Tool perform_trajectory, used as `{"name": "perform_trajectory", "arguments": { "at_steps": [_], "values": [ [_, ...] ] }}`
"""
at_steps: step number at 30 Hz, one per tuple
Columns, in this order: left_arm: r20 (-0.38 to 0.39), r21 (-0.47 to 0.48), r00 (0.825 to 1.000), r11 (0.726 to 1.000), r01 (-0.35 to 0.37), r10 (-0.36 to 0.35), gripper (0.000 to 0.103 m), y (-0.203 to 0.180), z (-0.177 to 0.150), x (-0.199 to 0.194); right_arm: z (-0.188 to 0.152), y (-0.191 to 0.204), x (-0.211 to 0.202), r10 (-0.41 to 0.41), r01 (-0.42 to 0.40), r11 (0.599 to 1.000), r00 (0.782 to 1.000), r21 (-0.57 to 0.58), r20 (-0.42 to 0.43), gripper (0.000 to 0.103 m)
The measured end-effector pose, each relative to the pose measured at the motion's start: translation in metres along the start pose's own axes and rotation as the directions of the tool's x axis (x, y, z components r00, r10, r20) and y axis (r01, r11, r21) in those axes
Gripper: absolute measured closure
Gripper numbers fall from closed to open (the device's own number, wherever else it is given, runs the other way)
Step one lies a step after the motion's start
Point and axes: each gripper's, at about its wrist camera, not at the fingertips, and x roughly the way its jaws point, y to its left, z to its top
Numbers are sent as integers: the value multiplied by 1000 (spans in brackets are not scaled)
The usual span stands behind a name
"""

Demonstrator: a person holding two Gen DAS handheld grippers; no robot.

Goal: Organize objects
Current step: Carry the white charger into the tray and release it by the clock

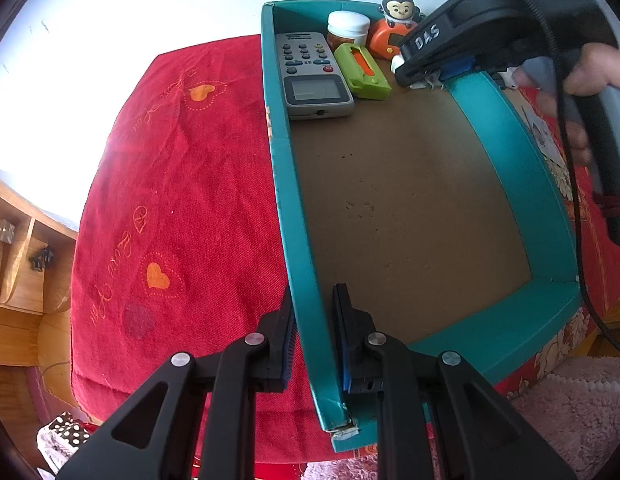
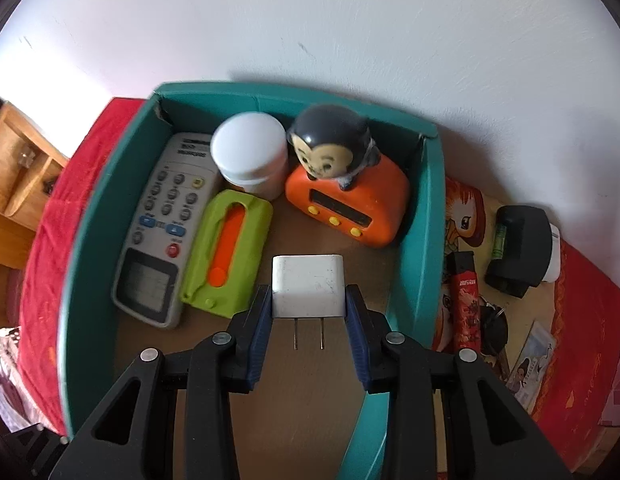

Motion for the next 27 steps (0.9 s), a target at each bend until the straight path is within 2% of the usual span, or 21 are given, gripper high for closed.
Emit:
{"name": "perform_trajectory", "arguments": {
  "at_steps": [12,16,19,21,22,27],
  "values": [
    [-1,0,1000,1000,2,-2,89,1,0,0,16,15,15,-31,33,998,999,-44,34,67],
    [-2,0,1000,1000,2,-2,89,1,0,0,15,18,13,-15,18,998,999,-60,49,67],
    [0,-2,1000,1000,3,-3,89,1,0,0,9,5,3,13,-12,999,998,-31,58,62],
    [0,-4,1000,1000,3,-3,89,1,0,0,5,0,-5,37,-36,999,996,-24,80,47],
    [-1,-4,1000,1000,3,-3,89,1,0,0,3,-2,-11,44,-42,999,994,-25,96,44],
    [0,-2,1000,1000,4,-4,89,1,0,0,-13,-18,-45,93,-88,995,983,-41,158,44]
  ]
}}
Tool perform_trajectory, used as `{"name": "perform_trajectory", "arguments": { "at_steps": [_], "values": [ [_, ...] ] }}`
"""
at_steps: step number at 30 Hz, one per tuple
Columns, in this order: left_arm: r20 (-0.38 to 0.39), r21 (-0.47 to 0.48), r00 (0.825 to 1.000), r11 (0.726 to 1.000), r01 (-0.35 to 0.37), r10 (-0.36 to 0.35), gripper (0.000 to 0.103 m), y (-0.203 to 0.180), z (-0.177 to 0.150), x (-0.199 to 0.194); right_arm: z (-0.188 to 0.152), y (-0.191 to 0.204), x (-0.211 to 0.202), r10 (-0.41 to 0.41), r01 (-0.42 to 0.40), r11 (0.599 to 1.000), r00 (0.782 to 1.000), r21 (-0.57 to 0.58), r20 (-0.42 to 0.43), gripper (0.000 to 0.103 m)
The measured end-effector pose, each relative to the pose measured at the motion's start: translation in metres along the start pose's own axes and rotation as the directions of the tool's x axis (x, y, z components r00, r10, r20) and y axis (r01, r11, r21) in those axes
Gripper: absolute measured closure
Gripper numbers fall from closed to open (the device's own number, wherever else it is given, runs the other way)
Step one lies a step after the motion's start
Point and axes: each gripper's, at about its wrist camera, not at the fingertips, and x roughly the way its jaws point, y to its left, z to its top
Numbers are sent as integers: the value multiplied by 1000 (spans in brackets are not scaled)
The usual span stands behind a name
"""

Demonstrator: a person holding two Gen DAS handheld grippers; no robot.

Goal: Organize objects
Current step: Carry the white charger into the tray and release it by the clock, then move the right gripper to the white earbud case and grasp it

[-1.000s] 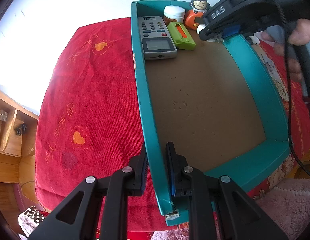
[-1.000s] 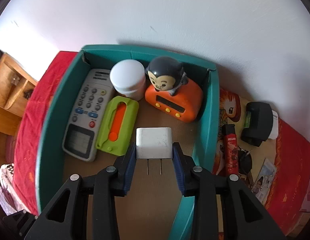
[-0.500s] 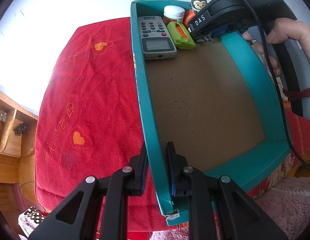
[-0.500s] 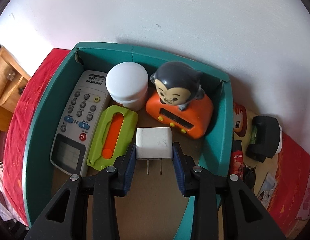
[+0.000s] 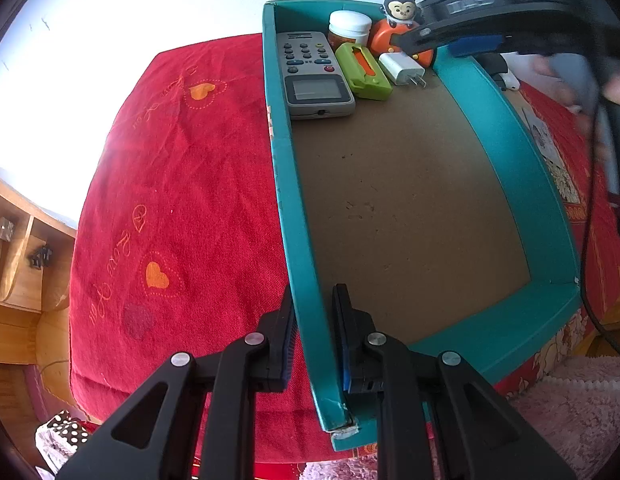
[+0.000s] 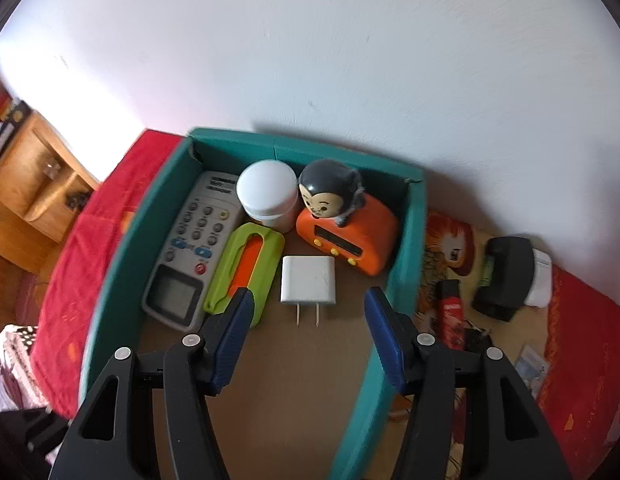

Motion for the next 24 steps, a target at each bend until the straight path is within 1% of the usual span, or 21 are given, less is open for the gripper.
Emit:
{"name": "perform_trajectory", "arguments": {
  "at_steps": [4,8,11,14,16,18,21,24],
  "values": [
    [-1,2,1000,1000,-1,1,89,0,-1,0,-15,-15,-28,36,-37,999,999,4,31,44],
    [0,2,1000,1000,-1,1,89,0,-1,0,-34,-44,-57,24,-25,1000,996,18,84,44],
    [-2,5,1000,1000,-1,1,89,-1,-1,0,-42,-67,-66,-3,-1,999,994,36,109,44],
    [-5,9,1000,1000,0,0,88,-1,0,1,-52,-97,-62,-31,22,996,995,83,99,44],
    [-5,10,1000,1000,2,-2,88,-1,0,1,-60,-122,-57,-68,57,990,994,131,82,44],
    [-7,8,1000,1000,2,-2,88,-1,1,1,-66,-142,-50,-83,72,981,995,179,55,44],
    [-14,5,1000,1000,-4,4,88,-1,2,2,-72,-171,-34,-78,71,963,997,259,18,44],
    [-26,0,999,1000,-21,21,88,-4,5,3,-70,-195,-24,-72,66,945,997,320,5,44]
  ]
}}
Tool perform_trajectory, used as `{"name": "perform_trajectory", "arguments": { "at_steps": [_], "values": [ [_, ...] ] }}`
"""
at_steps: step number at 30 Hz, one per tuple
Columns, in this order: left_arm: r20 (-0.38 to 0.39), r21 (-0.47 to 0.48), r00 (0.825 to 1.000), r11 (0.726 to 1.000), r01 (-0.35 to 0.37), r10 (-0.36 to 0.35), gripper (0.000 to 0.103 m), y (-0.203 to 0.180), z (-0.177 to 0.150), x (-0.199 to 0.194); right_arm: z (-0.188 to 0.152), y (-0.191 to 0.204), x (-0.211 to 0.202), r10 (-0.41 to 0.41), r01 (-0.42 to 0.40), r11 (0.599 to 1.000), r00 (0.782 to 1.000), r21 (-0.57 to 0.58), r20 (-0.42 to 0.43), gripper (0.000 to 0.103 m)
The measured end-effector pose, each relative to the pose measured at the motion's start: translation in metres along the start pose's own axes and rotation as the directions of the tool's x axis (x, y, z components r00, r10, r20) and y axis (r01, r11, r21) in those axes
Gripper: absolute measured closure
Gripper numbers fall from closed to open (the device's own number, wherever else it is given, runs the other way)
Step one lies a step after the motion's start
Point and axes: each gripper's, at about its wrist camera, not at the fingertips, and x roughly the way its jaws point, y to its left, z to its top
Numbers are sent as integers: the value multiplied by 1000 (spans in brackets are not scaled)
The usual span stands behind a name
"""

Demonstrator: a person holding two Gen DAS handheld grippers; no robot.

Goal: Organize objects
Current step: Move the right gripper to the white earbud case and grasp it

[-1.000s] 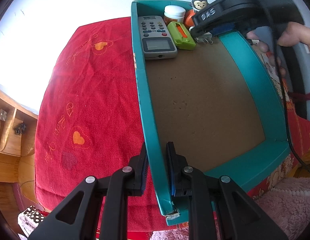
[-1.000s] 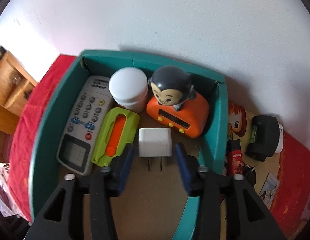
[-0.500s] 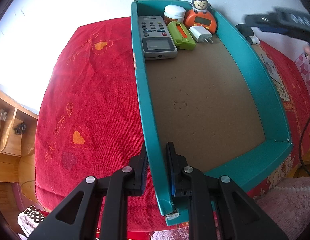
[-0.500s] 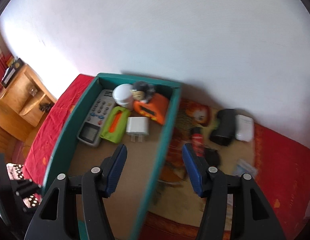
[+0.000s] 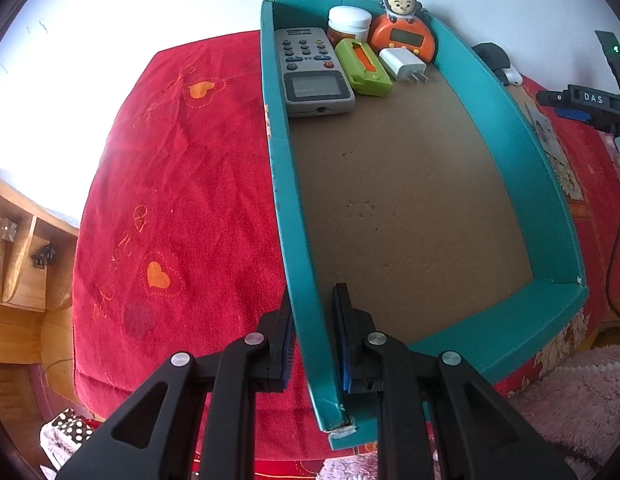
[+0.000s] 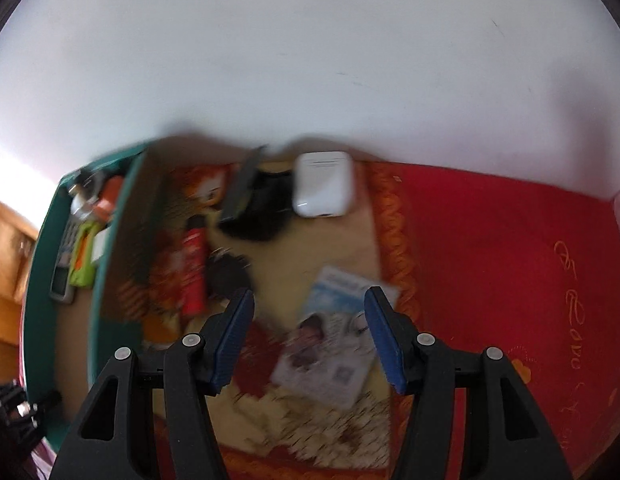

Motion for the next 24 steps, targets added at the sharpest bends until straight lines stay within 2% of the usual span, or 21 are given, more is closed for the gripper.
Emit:
{"name": "perform_trajectory", "arguments": {
  "at_steps": [2,9,13,19,20,21,24],
  "values": [
    [-7,-12,1000,1000,-15,15,89,-3,1,1,7,-10,6,3,-3,999,1000,35,-1,44],
    [-24,-49,998,997,-58,57,89,-13,4,2,40,-30,30,91,-93,983,996,159,17,44],
    [-33,-60,997,996,-71,69,89,-16,6,3,55,-29,44,90,-91,982,996,168,16,44],
    [-36,-82,997,994,-77,74,89,-16,11,5,66,-22,52,31,-34,995,999,98,28,44],
    [-37,-83,997,994,-77,75,89,-16,11,5,66,-23,52,15,-17,995,999,96,30,48],
    [-36,-85,997,993,-77,74,89,-15,9,5,67,-23,52,-3,0,996,1000,91,29,57],
    [-35,-90,997,993,-78,75,89,-14,9,4,61,-29,47,-54,52,996,998,72,29,58]
  ]
}}
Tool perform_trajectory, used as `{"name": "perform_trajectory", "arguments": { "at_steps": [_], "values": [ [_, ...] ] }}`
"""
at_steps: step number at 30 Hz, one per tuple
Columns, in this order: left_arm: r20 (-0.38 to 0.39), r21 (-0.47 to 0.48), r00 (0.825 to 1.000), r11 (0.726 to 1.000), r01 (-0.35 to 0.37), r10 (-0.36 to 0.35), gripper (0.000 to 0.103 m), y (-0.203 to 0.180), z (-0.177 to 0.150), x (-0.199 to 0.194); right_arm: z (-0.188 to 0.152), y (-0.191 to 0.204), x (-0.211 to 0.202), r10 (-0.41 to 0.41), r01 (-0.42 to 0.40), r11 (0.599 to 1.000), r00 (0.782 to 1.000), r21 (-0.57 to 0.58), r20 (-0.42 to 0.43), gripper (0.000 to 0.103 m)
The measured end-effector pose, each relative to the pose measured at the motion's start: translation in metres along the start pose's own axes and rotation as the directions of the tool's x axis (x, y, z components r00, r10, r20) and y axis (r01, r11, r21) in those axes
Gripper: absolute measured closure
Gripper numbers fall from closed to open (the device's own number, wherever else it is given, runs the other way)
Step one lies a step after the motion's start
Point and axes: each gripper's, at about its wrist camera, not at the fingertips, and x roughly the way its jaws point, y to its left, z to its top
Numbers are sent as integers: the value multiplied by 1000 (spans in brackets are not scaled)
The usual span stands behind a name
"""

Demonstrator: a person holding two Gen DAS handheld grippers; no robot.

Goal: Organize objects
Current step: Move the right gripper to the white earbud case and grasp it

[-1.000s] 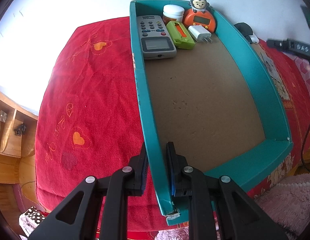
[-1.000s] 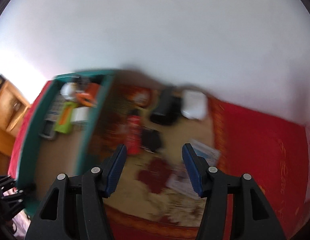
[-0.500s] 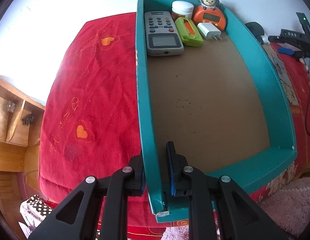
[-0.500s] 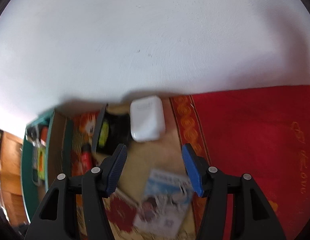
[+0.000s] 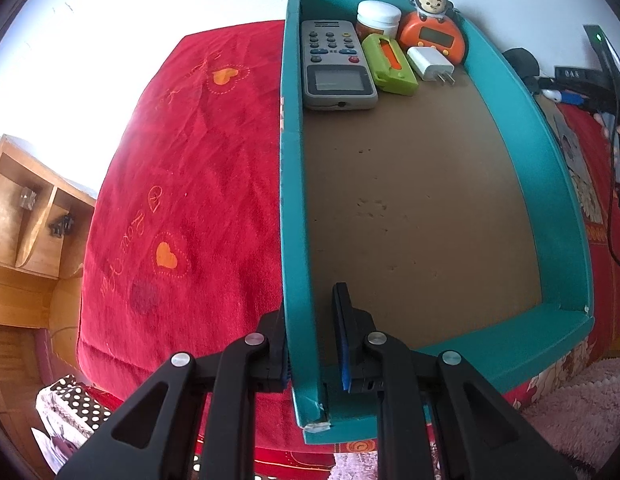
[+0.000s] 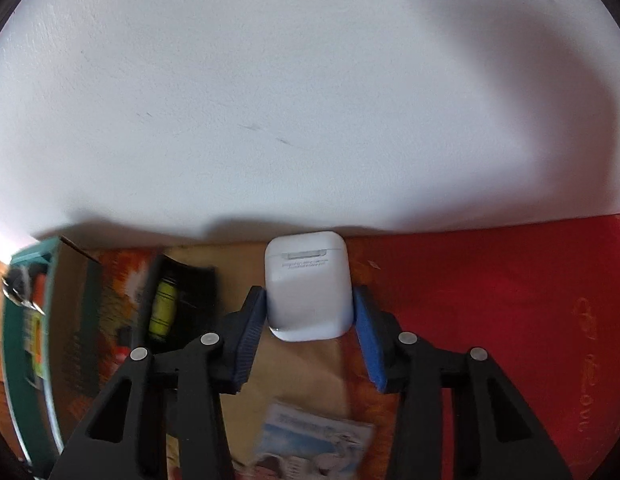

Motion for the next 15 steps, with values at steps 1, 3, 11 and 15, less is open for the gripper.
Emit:
{"name": "perform_trajectory", "arguments": {
  "at_steps": [1,3,11,15],
  "values": [
    [1,-2,1000,1000,0,0,89,1,0,0,-2,-3,-1,2,-2,1000,1000,1,1,58],
    [3,-5,1000,1000,0,0,89,3,-1,0,-5,-9,-4,1,-1,1000,1000,0,3,58],
    [5,2,1000,1000,0,0,88,4,-3,-2,-8,-36,-9,83,-83,996,996,35,8,56],
    [12,3,1000,1000,0,0,88,4,-5,-3,-10,-45,-10,52,-52,999,999,-5,6,56]
  ]
}}
